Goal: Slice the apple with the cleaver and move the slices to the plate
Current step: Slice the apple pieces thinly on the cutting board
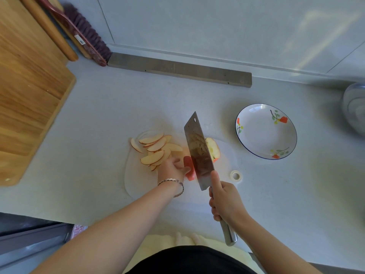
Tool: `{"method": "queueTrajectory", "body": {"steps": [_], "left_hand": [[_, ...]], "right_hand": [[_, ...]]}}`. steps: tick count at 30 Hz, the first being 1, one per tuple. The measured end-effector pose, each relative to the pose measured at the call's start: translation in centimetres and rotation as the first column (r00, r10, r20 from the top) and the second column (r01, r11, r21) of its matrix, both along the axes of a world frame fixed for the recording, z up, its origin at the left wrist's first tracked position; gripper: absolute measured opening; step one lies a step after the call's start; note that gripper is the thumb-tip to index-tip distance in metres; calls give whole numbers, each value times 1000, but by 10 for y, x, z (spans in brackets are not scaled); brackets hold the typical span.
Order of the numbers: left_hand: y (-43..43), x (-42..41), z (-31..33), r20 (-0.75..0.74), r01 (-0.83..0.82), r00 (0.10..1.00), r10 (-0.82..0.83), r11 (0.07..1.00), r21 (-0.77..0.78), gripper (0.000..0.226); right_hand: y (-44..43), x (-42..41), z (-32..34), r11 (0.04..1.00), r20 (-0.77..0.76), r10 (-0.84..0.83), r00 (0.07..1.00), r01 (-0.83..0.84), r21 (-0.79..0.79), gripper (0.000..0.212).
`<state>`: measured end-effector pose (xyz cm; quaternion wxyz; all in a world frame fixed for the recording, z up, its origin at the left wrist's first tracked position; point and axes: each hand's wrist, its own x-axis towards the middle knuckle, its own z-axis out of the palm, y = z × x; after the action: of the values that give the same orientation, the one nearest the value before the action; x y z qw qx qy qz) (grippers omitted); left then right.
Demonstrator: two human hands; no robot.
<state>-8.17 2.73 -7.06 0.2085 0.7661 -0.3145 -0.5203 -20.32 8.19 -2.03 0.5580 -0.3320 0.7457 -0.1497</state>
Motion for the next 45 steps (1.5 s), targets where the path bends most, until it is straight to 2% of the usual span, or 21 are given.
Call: {"method": "queueTrajectory", "body": {"steps": [5, 10, 17, 21, 26, 29, 34, 45], "left_hand": [[-8, -4, 4, -140, -92, 984, 110, 988, 125, 22], [-11, -2, 3, -163, -129, 975, 153, 980, 151, 22], [-13, -2, 1, -69, -43, 996, 52, 991, 124, 20], [-14, -2, 0, -110, -102, 987, 117, 986, 133, 17], [-11, -2, -1, -129, -87, 987, 100, 991, 104, 16], [-11, -3, 0, -131, -114, 983, 127, 988, 103, 12], [-11, -3, 0, -130, -124, 982, 138, 986, 111, 19], [-12, -2, -4, -96, -80, 991, 91, 991, 111, 21]], "right_hand": [[5, -5, 0, 999, -5, 12, 1000, -12, 33, 53], [12, -9, 3, 998, 15, 11, 1000, -12, 58, 51], [-4, -4, -1, 999, -21, 44, 999, -43, 31, 55], [-11, 6, -16, 998, -44, 60, 997, -59, 10, 56], [-2, 22, -31, 991, -112, 37, 993, -50, -121, 56], [-8, 18, -26, 994, -67, 3, 998, -10, -107, 56], [-8, 4, -5, 997, 33, -26, 999, 28, -70, 50], [-5, 4, -3, 997, -43, 50, 998, -52, -53, 53]]}}
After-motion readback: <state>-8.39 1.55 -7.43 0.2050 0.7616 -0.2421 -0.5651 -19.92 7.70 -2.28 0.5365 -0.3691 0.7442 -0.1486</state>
